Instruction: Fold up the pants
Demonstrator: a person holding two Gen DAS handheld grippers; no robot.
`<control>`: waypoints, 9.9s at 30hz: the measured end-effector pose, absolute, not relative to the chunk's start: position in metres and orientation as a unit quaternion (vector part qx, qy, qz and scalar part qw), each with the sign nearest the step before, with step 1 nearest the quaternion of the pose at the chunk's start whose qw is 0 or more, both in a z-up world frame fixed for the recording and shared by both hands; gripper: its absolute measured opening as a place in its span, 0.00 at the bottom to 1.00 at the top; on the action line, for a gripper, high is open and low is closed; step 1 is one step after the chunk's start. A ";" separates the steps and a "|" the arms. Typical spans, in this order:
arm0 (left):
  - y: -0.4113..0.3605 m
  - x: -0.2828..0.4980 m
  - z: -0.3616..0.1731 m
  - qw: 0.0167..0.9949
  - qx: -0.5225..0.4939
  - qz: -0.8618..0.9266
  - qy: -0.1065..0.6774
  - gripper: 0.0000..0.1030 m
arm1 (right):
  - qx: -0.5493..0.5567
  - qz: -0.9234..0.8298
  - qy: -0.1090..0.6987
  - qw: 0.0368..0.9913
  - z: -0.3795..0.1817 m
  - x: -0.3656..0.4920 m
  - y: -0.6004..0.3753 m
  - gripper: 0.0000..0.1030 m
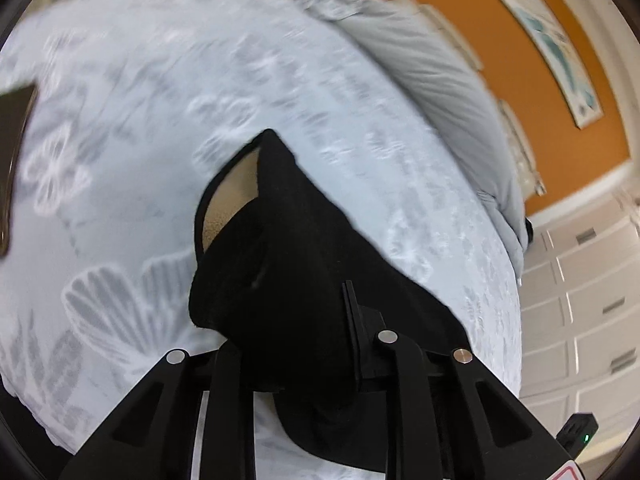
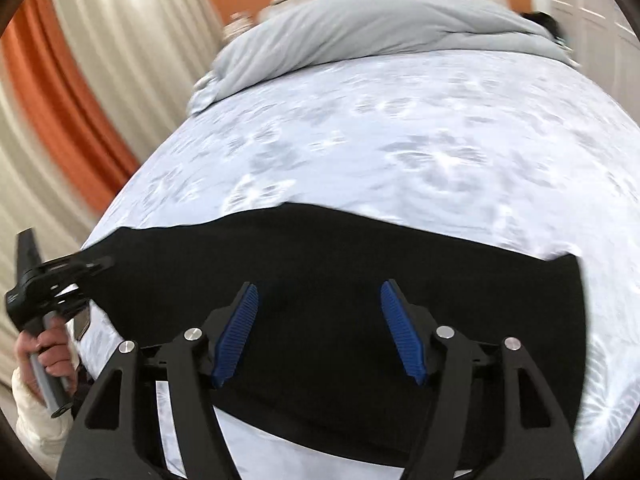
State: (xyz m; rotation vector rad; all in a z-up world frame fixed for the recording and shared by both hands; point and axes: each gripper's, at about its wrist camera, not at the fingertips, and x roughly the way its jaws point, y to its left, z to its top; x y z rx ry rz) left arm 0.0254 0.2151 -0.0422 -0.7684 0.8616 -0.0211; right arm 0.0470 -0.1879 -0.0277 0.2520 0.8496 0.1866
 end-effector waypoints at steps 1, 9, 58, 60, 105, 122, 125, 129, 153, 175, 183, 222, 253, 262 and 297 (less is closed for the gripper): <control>0.209 0.024 -0.037 0.843 -0.358 -0.014 0.400 0.18 | 0.126 0.081 0.413 0.898 -0.030 0.046 -0.195 0.60; 0.192 0.026 -0.040 0.845 -0.341 0.012 0.412 0.18 | 0.144 0.121 0.439 0.879 -0.038 0.066 -0.195 0.60; 0.020 -0.010 0.039 0.904 -0.158 -0.220 0.330 0.50 | 0.060 0.016 0.398 0.915 -0.001 0.060 -0.234 0.85; -0.016 -0.006 0.015 0.899 -0.129 -0.223 0.355 0.61 | 0.079 0.009 0.415 0.907 -0.012 0.057 -0.249 0.85; 0.125 0.009 -0.022 0.895 -0.181 -0.068 0.402 0.61 | 0.335 0.212 0.571 0.719 -0.100 0.078 -0.218 0.96; 0.074 0.022 -0.016 0.888 -0.193 -0.107 0.404 0.67 | 0.147 0.132 0.463 0.864 -0.029 0.045 -0.240 0.16; 0.057 0.028 -0.029 0.877 -0.182 -0.113 0.430 0.67 | 0.154 0.076 0.532 0.829 -0.081 0.048 -0.266 0.16; 0.037 0.031 -0.038 0.861 -0.187 -0.134 0.453 0.67 | 0.196 0.121 0.466 0.854 -0.037 0.028 -0.273 0.16; -0.007 0.045 -0.103 0.764 -0.255 -0.235 0.544 0.35 | 0.220 0.049 0.528 0.819 -0.089 0.045 -0.319 0.42; 0.088 0.020 -0.031 0.874 -0.140 -0.105 0.453 0.57 | 0.137 0.121 0.537 0.824 -0.081 0.066 -0.207 0.53; 0.057 0.011 -0.035 0.873 -0.105 -0.131 0.457 0.61 | 0.055 0.137 0.429 0.891 -0.002 0.039 -0.175 0.22; 0.122 0.019 -0.054 0.864 -0.138 -0.020 0.483 0.75 | 0.031 0.200 0.492 0.847 -0.084 0.138 -0.042 0.54; 0.013 0.008 -0.049 0.896 0.003 -0.064 0.439 0.75 | 0.002 0.068 0.489 0.870 -0.070 0.014 -0.167 0.83; -0.014 0.000 -0.051 0.899 0.040 -0.075 0.430 0.76 | 0.056 0.108 0.464 0.878 -0.052 -0.004 -0.175 0.22; 0.001 -0.016 -0.056 0.892 0.033 -0.071 0.445 0.82 | 0.149 0.091 0.488 0.855 -0.066 -0.007 -0.218 0.46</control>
